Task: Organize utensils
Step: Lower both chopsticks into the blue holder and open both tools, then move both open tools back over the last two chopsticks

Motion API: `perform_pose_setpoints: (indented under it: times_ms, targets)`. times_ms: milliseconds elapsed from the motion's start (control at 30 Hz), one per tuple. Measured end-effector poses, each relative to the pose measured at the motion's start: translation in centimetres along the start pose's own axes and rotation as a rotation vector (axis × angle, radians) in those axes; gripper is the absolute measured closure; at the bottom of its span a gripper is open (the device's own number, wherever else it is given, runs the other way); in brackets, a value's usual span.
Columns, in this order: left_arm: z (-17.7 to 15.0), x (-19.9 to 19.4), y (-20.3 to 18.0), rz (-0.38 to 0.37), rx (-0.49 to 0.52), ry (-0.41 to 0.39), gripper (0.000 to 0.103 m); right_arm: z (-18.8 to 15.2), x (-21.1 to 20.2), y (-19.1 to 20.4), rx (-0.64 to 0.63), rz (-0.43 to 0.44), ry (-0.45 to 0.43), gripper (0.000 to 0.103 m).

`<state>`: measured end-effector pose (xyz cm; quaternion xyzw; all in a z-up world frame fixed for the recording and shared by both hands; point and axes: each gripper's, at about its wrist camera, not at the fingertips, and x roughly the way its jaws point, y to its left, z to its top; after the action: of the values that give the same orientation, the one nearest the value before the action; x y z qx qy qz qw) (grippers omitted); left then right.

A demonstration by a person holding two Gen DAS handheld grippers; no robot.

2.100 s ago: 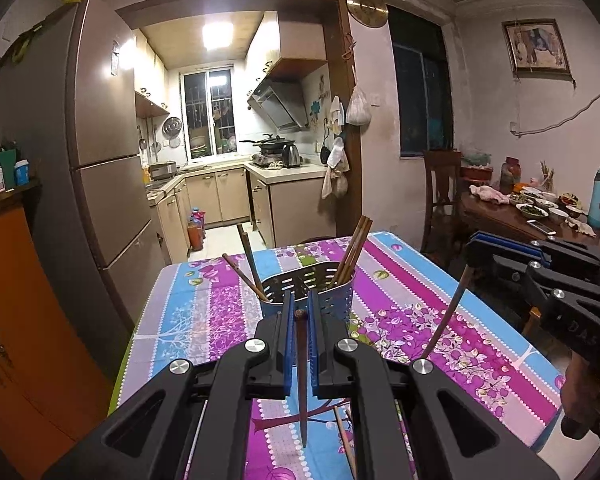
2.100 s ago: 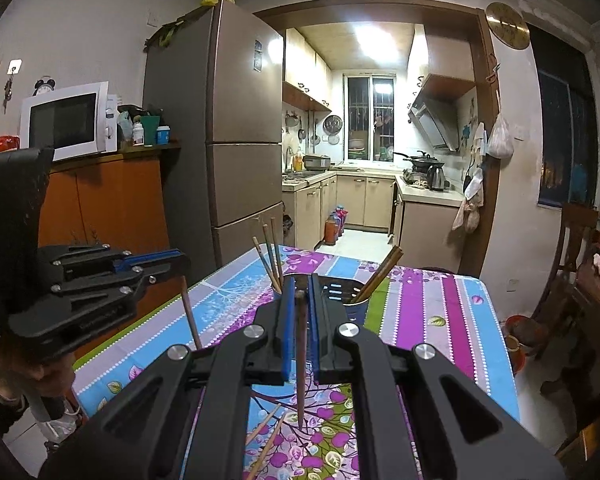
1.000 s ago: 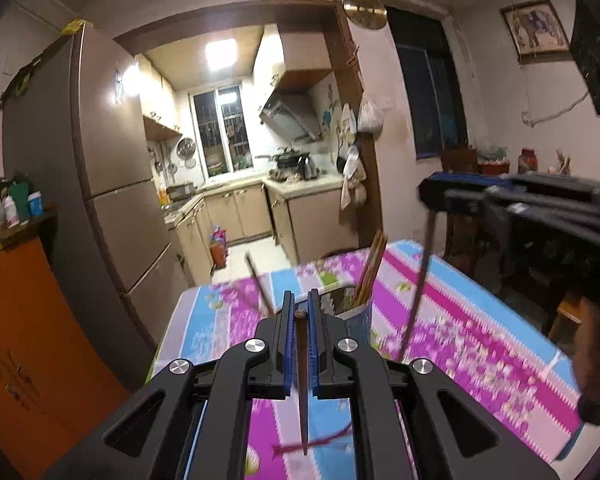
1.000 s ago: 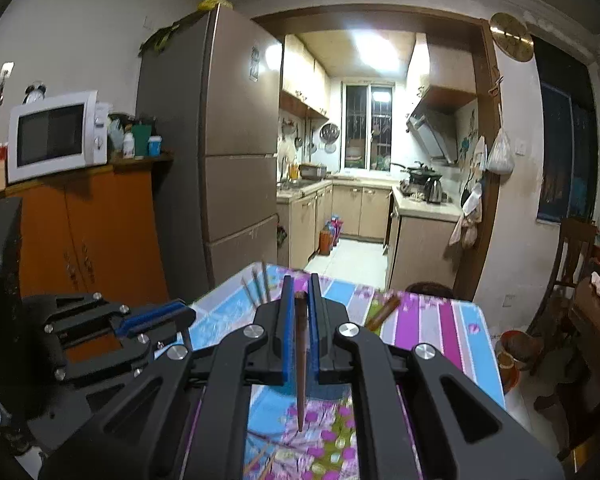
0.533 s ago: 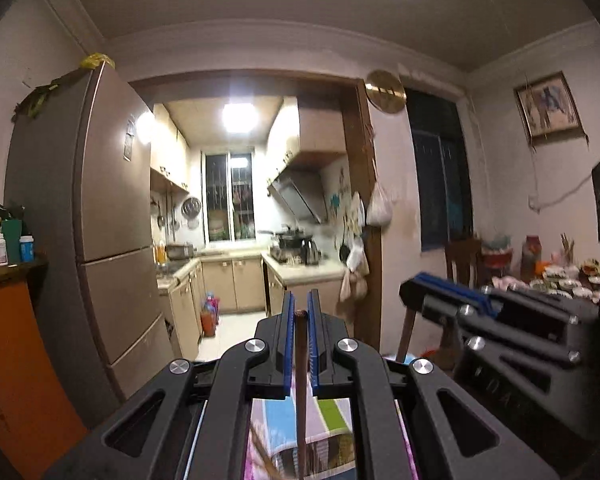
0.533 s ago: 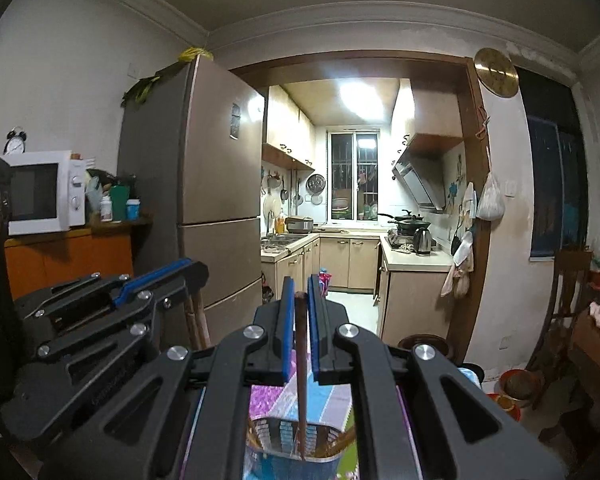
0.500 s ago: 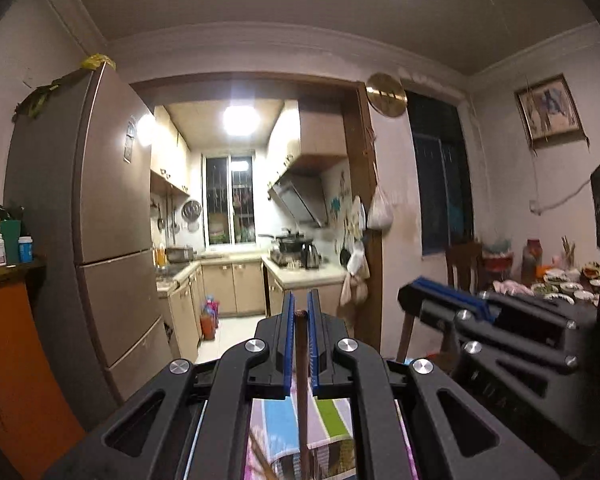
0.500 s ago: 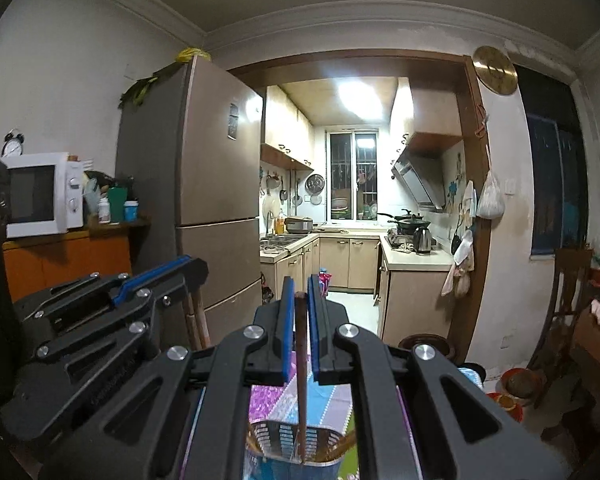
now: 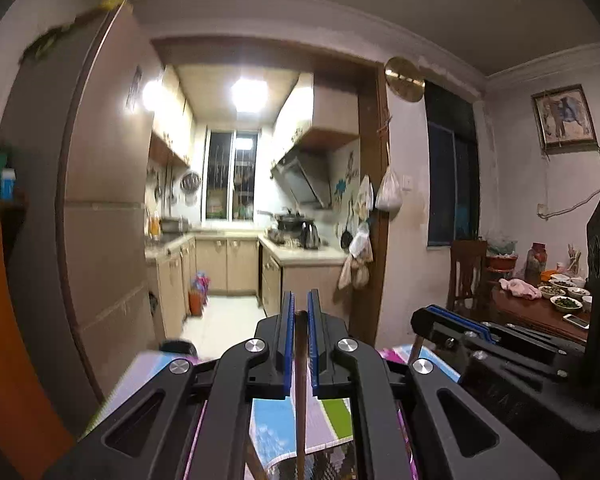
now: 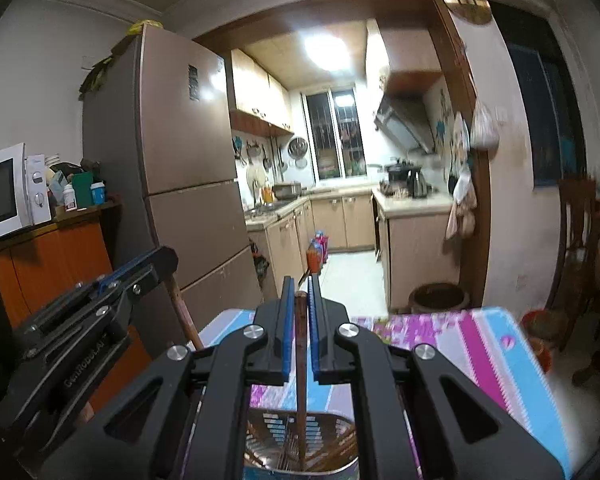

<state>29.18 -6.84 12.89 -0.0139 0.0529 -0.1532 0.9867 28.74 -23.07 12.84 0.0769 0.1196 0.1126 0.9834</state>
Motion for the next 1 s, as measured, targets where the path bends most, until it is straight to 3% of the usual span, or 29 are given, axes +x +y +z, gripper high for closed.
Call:
perform_pose_setpoints:
  times_ms: [200,367,533,600,700,800,900,1000]
  targets:
    - [-3.4,1.3,1.3,0.022,-0.017,0.084,0.095,-2.6,1.0,-0.8,0.043,-0.008,0.070,0.097]
    - [-2.8,0.1,2.2,0.033,-0.024,0.075,0.095,-2.2,-1.3,-1.8,0.040,-0.049,0.035,0.091]
    - [0.1,-4.6,3.5,0.048,-0.033,-0.011,0.076,-0.4,-7.5,-5.0,0.058,-0.111,-0.050,0.090]
    - [0.8,-7.3,4.1,0.065,-0.030,-0.039,0.075,-0.3,-10.6,-5.9,0.026,-0.152,-0.068,0.090]
    - [0.8,-12.5,4.6,0.074,0.001,-0.054,0.075,-1.3,-15.3,-6.4,-0.036,-0.199,-0.059,0.081]
    - [-1.2,-17.7,4.0,0.069,0.093,-0.003,0.075,-4.1,-20.0,-5.6,-0.127,-0.241,-0.005,0.079]
    - [-5.5,-21.9,2.5,0.042,0.200,0.120,0.075,-8.4,-23.5,-3.9,-0.181,-0.236,0.077,0.079]
    - [-11.2,-25.7,0.9,-0.020,0.232,0.270,0.078,-13.4,-25.7,-1.3,-0.204,-0.215,0.165,0.079]
